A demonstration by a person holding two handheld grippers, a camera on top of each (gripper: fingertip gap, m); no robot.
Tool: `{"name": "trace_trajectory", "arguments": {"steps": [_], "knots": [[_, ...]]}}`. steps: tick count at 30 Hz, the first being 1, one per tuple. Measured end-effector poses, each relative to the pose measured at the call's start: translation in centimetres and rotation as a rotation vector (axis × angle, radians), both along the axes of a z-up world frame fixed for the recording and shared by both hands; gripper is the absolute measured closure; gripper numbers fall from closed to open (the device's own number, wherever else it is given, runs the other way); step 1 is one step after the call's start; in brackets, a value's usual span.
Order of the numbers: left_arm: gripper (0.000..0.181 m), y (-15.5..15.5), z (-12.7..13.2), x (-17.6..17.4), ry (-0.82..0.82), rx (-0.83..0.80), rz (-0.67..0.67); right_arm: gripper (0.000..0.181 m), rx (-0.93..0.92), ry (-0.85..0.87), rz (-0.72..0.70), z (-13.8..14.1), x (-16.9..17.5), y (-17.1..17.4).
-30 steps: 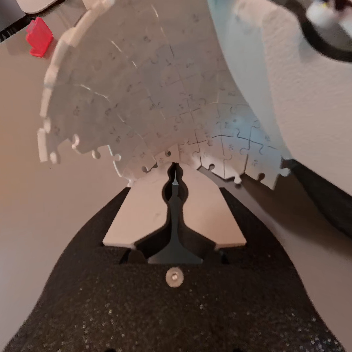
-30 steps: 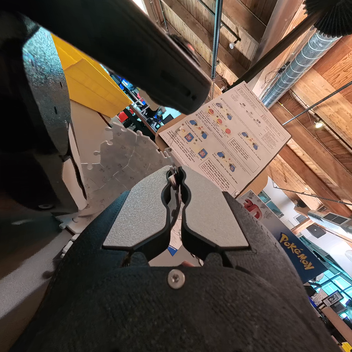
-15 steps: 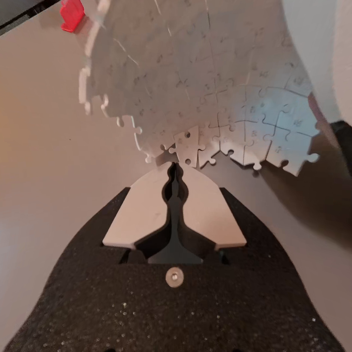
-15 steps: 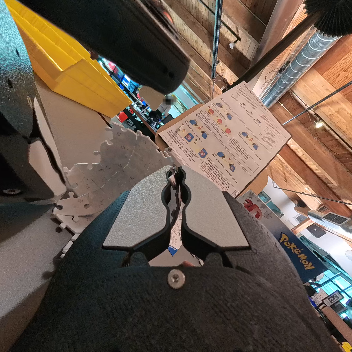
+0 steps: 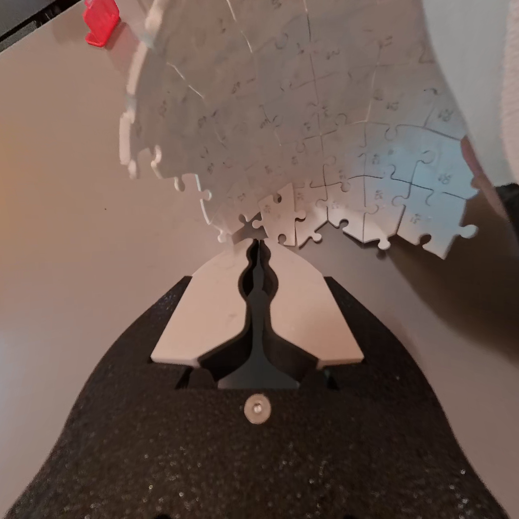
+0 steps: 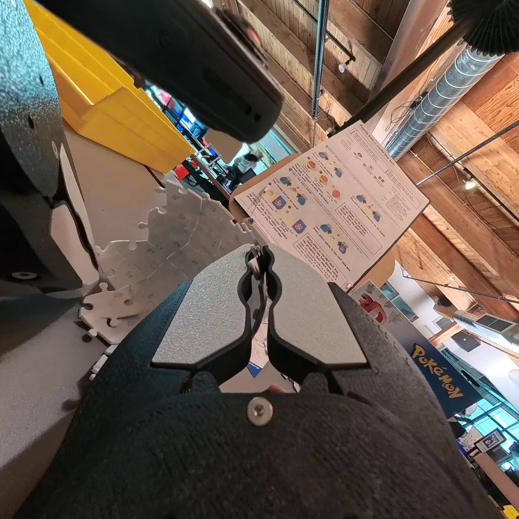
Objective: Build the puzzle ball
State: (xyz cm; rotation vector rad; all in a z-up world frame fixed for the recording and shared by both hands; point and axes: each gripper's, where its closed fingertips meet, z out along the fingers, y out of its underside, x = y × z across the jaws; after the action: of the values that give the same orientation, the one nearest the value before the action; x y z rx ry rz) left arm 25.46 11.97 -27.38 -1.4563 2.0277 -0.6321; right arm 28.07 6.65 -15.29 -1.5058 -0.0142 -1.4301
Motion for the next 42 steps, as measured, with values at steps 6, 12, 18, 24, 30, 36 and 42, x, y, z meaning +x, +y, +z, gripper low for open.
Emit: {"name": "trace_trajectory", "arguments": {"steps": [6,12,18,24,30,36,42], "knots": [[0.180,-1.4,2.1,1.4,-0.156,-0.001,-0.114,0.176,0.003,0.004,-0.001,0.0,0.0,0.0],[0.181,-2.2,1.1,2.3,-0.163,0.137,-0.237,0.176,0.005,0.008,-0.004,-0.1,0.1,-0.1],[0.181,-2.4,0.8,2.8,-0.151,0.150,-0.265,0.176,0.006,0.008,-0.004,0.0,0.1,-0.1],[0.181,-2.2,0.4,2.4,-0.103,0.144,-0.267,0.176,0.007,0.009,-0.005,0.0,0.1,-0.1],[0.181,-1.8,0.7,2.2,-0.110,0.107,-0.235,0.176,0.007,0.008,-0.004,0.0,0.0,-0.1],[0.181,-1.5,1.3,1.9,-0.127,0.103,-0.231,0.176,0.007,0.008,-0.004,0.0,0.0,-0.1],[0.181,-2.3,0.6,1.7,-0.094,0.054,-0.260,0.176,0.006,0.007,-0.004,0.0,0.0,-0.1]]}}
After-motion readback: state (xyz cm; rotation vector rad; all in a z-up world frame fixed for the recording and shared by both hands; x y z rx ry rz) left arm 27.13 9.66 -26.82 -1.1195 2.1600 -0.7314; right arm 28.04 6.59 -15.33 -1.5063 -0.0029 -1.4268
